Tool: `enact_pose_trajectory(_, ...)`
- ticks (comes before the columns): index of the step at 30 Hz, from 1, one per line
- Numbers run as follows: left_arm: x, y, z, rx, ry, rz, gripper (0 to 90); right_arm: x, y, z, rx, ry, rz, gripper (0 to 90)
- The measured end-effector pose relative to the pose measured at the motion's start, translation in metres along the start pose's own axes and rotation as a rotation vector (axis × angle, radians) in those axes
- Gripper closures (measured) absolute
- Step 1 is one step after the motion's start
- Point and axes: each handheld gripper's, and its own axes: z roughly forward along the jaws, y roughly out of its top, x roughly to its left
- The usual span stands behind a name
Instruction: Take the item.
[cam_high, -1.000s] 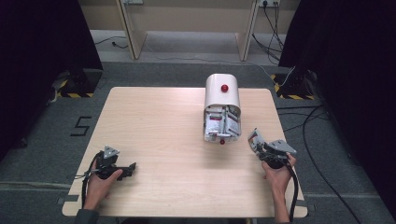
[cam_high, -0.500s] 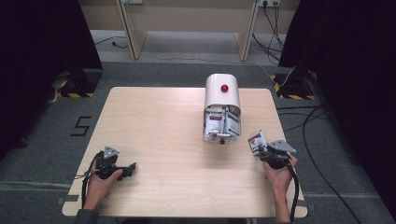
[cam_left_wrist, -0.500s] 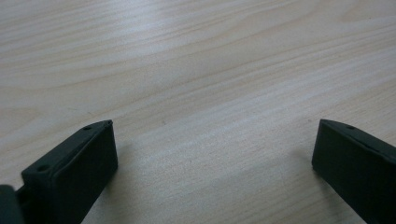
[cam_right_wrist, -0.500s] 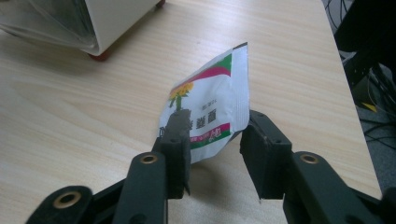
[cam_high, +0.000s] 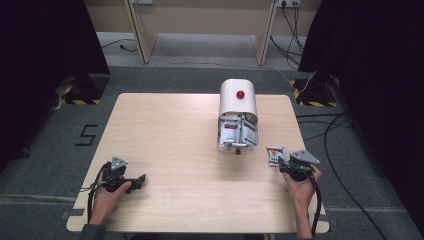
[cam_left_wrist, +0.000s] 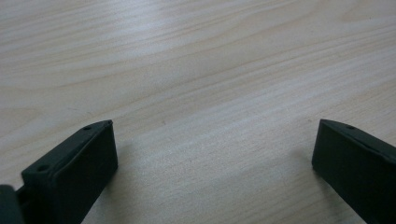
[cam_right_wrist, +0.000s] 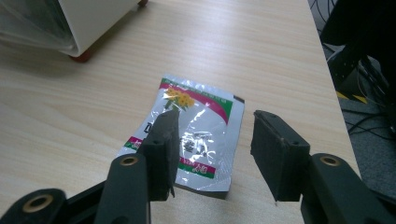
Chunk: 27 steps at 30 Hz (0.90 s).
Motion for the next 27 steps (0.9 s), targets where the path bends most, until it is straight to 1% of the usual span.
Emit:
enact_pose_trajectory(4,0.000,0.000,0.000,0.000,0.000,0.000,0.0,0.000,0.002,-0.003,-0.015,0.002,0.018,48.7)
enact_pose_trajectory(8,0.000,0.000,0.000,0.000,0.000,0.000,0.0,0.001,0.004,-0.006,-0.037,0.027,0.025,45.0)
enact_pose_trajectory(10,0.000,0.000,0.000,0.000,0.000,0.000,0.0,0.004,0.006,-0.008,-0.038,0.038,0.028,43.6)
enact_pose_trajectory(11,0.000,0.000,0.000,0.000,0.000,0.000,0.0,0.004,0.006,-0.009,-0.043,0.042,0.019,43.2)
enact_pose_trajectory(14,0.000,0.000,0.000,0.000,0.000,0.000,0.0,0.007,0.007,-0.011,-0.048,0.059,0.019,41.4)
enact_pose_trajectory(16,0.000,0.000,0.000,0.000,0.000,0.000,0.0,0.008,0.007,-0.012,-0.050,0.061,0.017,40.2)
enact_pose_trajectory(21,0.000,0.000,0.000,0.000,0.000,0.000,0.0,0.010,0.007,-0.014,-0.030,0.076,0.013,36.6)
enact_pose_trajectory(27,0.000,0.000,0.000,0.000,0.000,0.000,0.0,0.014,0.007,-0.016,-0.023,0.087,0.006,34.3)
